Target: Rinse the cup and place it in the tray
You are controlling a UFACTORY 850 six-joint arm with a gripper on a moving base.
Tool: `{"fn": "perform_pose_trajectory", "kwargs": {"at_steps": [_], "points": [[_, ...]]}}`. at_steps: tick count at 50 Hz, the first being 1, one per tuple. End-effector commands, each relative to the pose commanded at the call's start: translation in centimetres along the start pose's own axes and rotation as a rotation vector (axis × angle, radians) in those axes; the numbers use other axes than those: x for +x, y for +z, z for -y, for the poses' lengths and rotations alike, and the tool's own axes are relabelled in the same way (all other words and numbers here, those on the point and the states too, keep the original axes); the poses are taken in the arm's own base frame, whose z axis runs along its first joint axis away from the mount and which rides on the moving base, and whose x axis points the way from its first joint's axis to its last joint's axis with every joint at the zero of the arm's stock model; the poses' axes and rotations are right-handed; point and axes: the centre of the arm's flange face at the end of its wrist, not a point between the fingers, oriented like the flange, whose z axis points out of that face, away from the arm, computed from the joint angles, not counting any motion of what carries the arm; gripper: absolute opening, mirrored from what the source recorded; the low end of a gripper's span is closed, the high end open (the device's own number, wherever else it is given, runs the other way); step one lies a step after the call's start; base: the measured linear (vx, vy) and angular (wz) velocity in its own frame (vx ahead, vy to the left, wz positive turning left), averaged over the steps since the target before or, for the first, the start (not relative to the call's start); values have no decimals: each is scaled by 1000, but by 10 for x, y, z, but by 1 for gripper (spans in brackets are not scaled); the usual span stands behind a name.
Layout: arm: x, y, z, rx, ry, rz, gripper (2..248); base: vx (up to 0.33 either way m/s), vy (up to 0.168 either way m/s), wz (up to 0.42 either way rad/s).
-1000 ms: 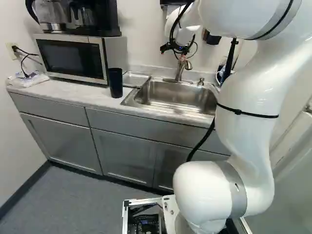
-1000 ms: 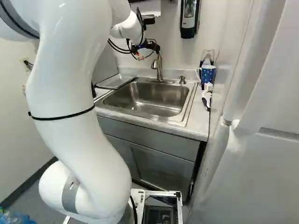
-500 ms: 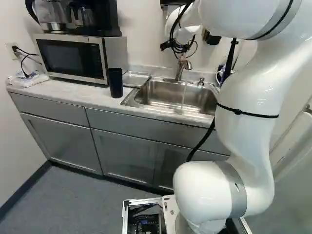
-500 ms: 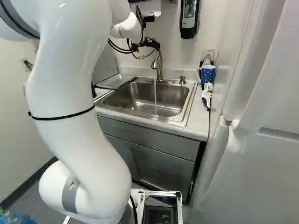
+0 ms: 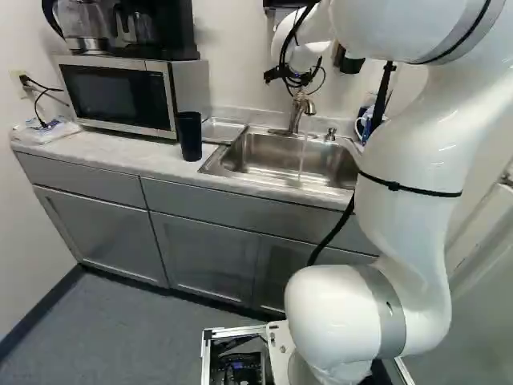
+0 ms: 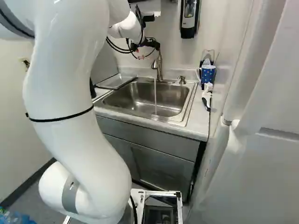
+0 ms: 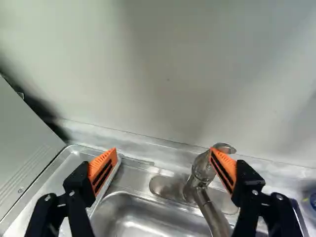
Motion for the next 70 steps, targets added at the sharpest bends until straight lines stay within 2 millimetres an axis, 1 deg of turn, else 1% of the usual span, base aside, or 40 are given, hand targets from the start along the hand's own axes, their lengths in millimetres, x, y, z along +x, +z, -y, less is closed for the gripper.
{"fn": "perform_pose_trajectory", "kwargs": {"at_steps": [29,57,70], "points": [[-21,-53,-5,-8,4,11,247,0,0,0],[-45,-104,-23,-41,19,11,247,0,0,0],[-59,-127,-31,-59,28,44,247,0,0,0]]}}
